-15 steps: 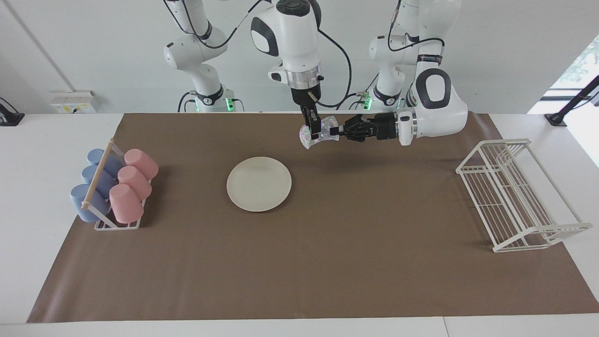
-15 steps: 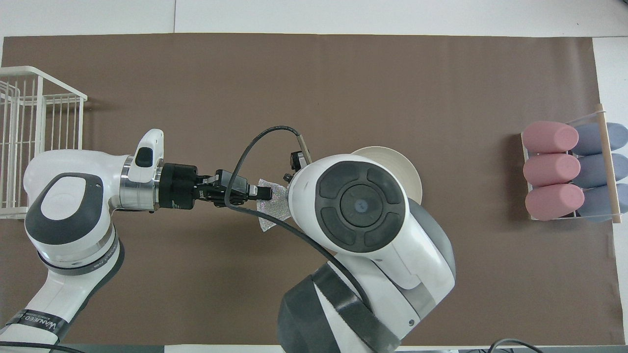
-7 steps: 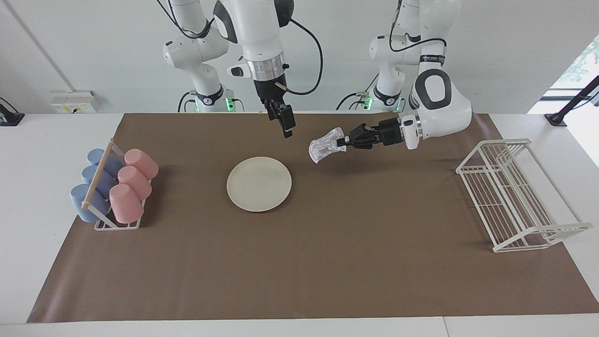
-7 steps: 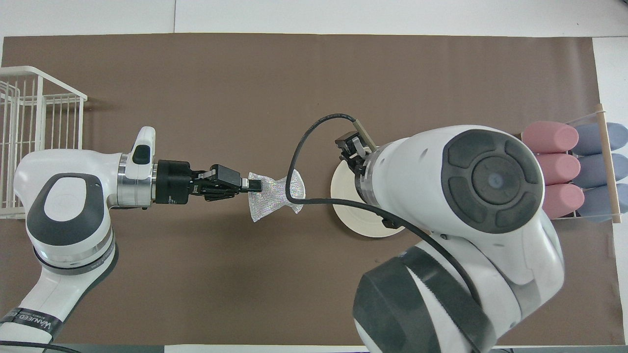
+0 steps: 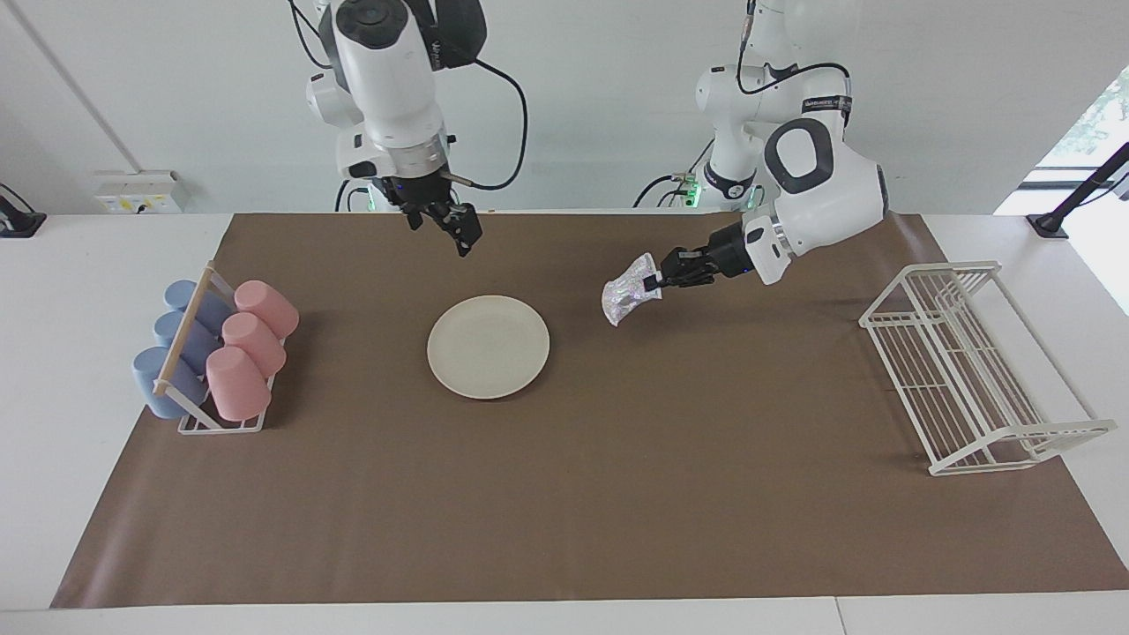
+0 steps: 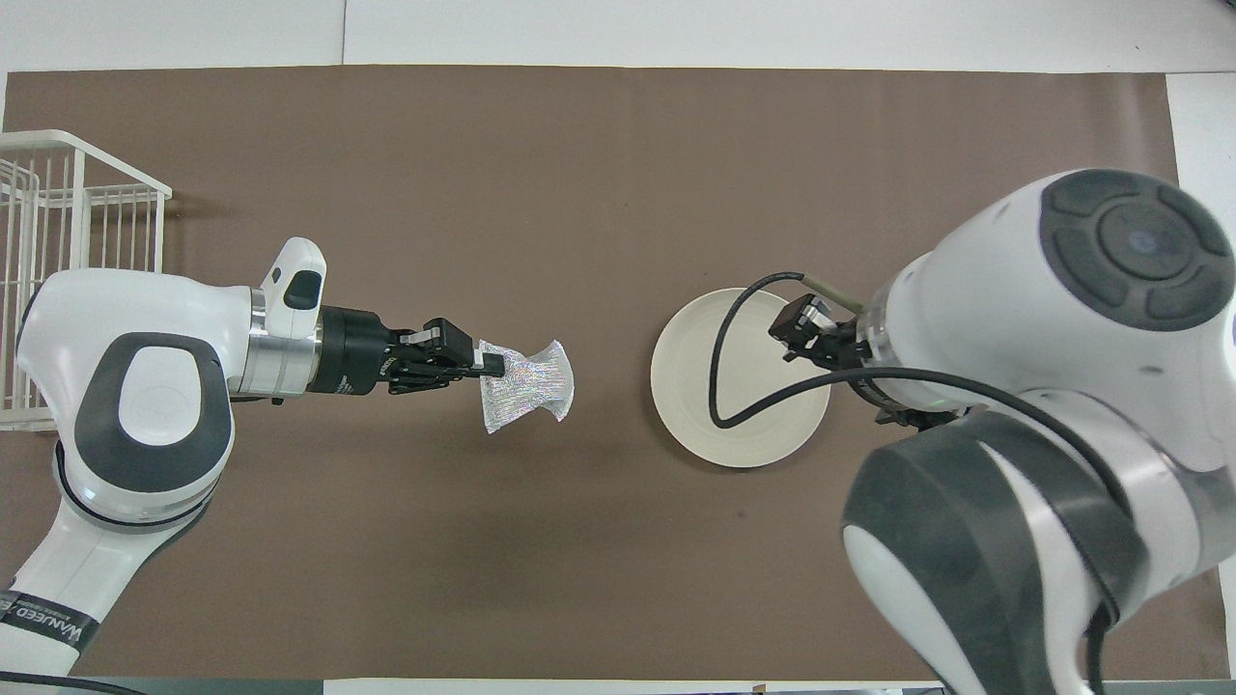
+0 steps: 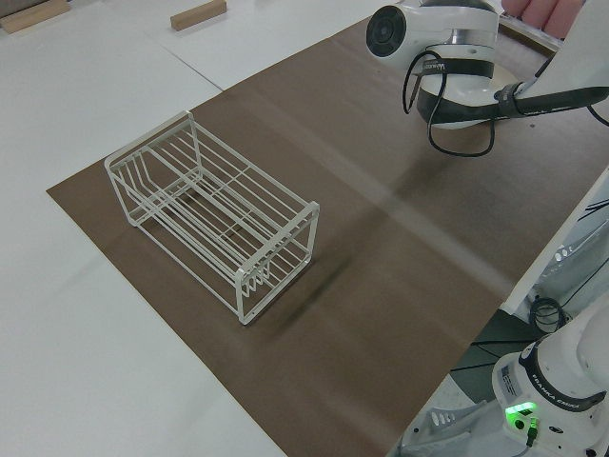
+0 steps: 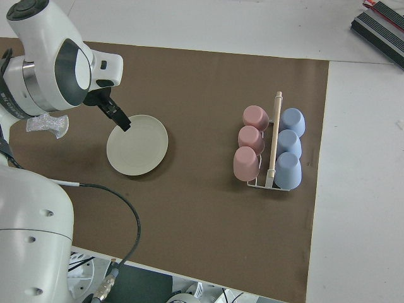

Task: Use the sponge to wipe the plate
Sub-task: 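Lower the plate onto the table with the right gripper and release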

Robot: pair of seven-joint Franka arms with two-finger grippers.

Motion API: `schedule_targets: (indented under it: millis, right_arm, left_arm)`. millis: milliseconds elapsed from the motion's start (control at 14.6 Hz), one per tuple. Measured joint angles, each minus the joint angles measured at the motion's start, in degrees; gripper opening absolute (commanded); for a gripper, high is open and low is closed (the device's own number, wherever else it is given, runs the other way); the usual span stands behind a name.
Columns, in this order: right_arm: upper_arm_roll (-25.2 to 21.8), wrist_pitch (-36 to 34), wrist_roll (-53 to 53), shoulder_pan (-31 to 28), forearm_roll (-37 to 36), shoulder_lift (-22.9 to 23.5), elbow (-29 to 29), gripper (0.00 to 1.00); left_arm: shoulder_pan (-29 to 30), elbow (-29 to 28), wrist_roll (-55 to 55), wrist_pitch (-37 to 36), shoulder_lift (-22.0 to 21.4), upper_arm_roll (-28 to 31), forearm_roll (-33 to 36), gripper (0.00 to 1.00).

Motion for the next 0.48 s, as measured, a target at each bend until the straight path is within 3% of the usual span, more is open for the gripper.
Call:
schedule_targets:
  millis: [274,479]
  right_arm:
    - [-0.1,-2.5,-16.6,-5.3,0.0,-0.9,0.0,1.0]
    - [-0.2,-3.0,-25.9,-9.1,0.0,-1.0,0.0,1.0]
  left_arm:
    - [-2.1,4.9,-15.5,-0.1,-0.6,-0.1,17.6,0.0]
    - [-3.3,8.4,-23.7,-4.2,-0.7,-0.2,32.0,0.0]
